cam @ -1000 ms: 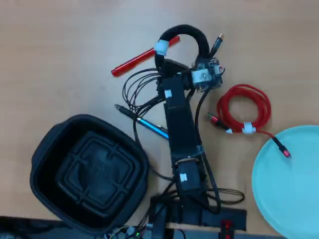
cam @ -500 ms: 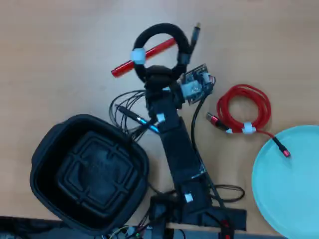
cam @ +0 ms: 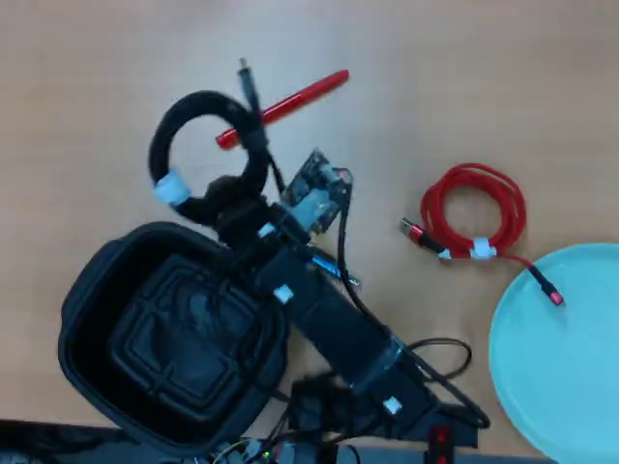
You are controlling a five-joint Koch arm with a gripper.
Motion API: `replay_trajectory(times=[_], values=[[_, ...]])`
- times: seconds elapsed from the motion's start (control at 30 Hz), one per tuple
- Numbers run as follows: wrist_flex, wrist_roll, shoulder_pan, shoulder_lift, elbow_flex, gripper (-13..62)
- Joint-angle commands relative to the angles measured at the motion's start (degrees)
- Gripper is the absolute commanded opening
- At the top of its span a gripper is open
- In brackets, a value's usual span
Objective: Put a black charging cable in a black bowl and put a red charging cable in a green bowl
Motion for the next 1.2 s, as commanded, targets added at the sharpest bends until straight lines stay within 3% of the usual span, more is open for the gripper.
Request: replay_trajectory(times=[0.0,0.5,1.17], values=[[-7.65,-1.76,-5.27,3.08,-0.53,-6.1],[-12.13,-1.67,-28.92,2.55,2.99,-6.1],[-27.77,-1.58,-42.19,2.11,23.99,-6.1]])
